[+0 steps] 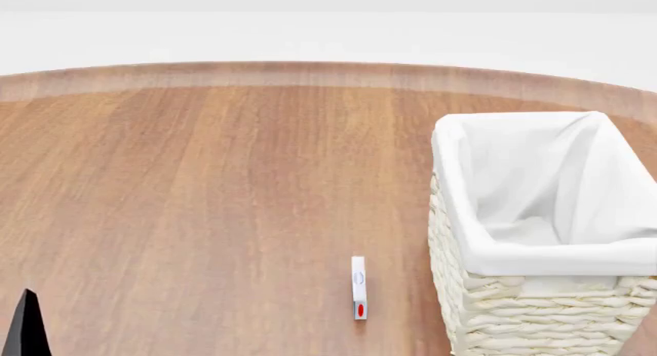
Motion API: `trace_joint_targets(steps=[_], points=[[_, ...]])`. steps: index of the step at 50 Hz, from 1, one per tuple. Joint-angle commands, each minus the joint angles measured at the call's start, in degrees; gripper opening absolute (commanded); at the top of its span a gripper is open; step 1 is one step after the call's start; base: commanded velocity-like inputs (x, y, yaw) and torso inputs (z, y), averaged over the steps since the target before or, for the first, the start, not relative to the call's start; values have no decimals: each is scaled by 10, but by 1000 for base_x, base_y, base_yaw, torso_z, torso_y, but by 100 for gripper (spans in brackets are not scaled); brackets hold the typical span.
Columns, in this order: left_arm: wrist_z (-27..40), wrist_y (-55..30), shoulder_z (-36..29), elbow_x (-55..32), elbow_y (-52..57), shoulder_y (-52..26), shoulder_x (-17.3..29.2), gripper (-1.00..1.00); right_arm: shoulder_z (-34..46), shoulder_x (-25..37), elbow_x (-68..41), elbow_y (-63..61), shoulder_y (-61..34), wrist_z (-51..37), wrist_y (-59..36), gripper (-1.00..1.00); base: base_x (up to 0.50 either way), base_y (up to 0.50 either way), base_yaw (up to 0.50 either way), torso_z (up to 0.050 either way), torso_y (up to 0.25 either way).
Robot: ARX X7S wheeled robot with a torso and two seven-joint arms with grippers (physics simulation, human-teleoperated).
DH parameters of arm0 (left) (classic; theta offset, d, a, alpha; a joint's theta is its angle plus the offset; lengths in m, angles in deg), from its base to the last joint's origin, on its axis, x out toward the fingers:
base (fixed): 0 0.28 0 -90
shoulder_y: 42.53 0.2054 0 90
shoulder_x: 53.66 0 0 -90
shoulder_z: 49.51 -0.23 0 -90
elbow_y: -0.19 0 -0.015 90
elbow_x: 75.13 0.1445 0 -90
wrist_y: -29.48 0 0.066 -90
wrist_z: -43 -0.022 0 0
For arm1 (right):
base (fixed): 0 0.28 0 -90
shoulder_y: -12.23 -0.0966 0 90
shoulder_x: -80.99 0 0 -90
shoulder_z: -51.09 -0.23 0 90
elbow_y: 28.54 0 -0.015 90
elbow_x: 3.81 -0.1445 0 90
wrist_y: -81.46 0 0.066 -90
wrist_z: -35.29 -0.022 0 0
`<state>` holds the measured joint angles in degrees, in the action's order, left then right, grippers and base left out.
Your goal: Pick up the tomato sauce, and put it in the basket.
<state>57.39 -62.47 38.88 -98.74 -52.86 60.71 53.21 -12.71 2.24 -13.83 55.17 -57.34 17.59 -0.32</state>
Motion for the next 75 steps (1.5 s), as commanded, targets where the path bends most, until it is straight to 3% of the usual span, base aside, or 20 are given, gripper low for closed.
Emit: trace_joint_targets(steps=[1,15,27,38,58,75], points=[[0,7,-1,-2,-8,2,0,100,20,-1,25,-81,-59,-5,-122,-100,0,0,0,0,0],[3,6,-2,-9,-13,-3,3,100,27,3,23,-177,-162,-4,-301,-100,0,0,0,0,0],[2,14,-2,-12,-16,1,5,100,25,-16,12,-155,-240,0,-368,-100,0,0,0,0,0],[1,19,-4,-15,-27,-5,4,100,24,-30,11,-159,-348,-7,-508,-100,0,0,0,0,1],[5,21,-7,-16,-27,-5,8,100,28,-26,3,-159,-351,-14,-508,-100,0,0,0,0,0],[8,31,-5,-15,-29,5,12,100,34,-33,0,-97,-507,25,-550,-100,0,0,0,0,1]])
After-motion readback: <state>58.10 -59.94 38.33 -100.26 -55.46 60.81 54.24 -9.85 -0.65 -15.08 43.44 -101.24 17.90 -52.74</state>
